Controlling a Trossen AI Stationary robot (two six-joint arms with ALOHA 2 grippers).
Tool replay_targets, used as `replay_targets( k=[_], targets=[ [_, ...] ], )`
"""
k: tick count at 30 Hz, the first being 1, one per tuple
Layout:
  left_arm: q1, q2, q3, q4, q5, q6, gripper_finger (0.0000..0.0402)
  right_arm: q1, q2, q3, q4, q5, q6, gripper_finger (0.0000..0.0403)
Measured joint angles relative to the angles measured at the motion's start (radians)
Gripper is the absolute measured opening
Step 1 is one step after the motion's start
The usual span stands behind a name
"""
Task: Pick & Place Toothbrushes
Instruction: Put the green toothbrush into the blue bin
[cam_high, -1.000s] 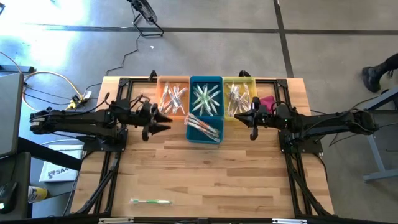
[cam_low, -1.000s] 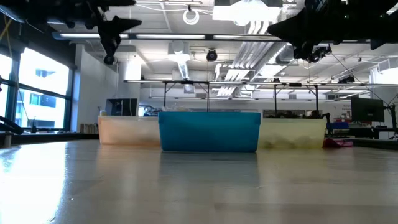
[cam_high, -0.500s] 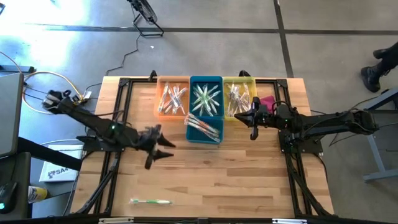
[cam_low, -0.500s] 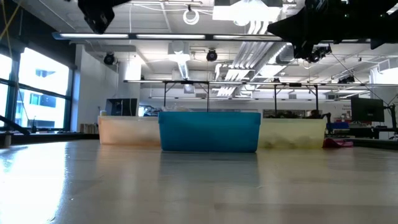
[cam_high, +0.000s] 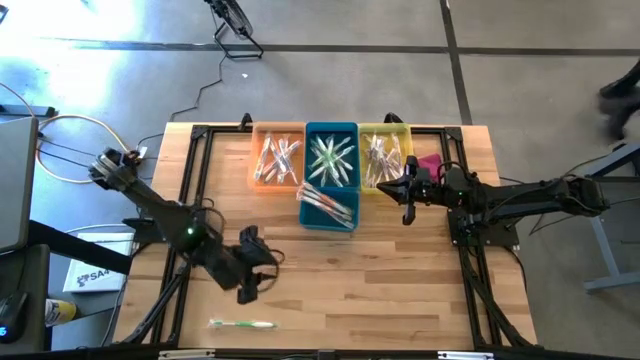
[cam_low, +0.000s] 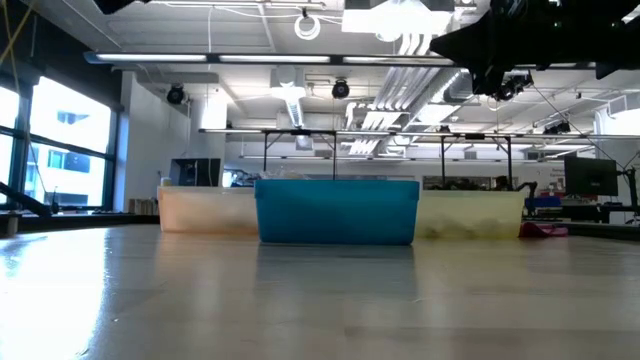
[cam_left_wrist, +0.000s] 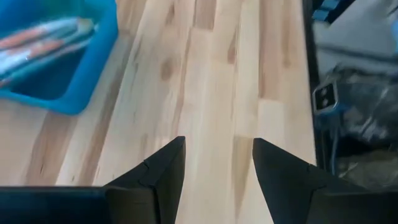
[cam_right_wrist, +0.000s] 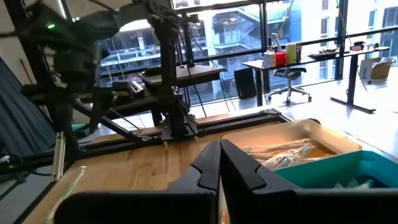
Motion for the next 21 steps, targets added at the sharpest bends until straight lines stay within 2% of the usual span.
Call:
replay_targets(
  k=[3, 8, 18, 21],
  targets=[
    [-0.015, 0.079, 0.086, -0.094, 0.029, -0.03, 0.0184, 0.0, 0.0, 0.0, 0.0, 0.0, 0.003, 0.0003],
    [-0.013, 0.178, 0.172, -0.172, 0.176, -0.094, 0.0184, 0.0, 0.0, 0.0, 0.0, 0.0, 0.004, 0.0003],
    [-0.013, 0.333, 0.181, -0.205, 0.442, -0.118, 0.0184, 0.0, 0.0, 0.0, -0.007, -0.001, 0.053, 0.0003],
    [-0.026, 0.382, 0.18, -0.222, 0.495, -0.175, 0.0184, 0.0, 0.0, 0.0, -0.007, -0.001, 0.053, 0.0003]
  ],
)
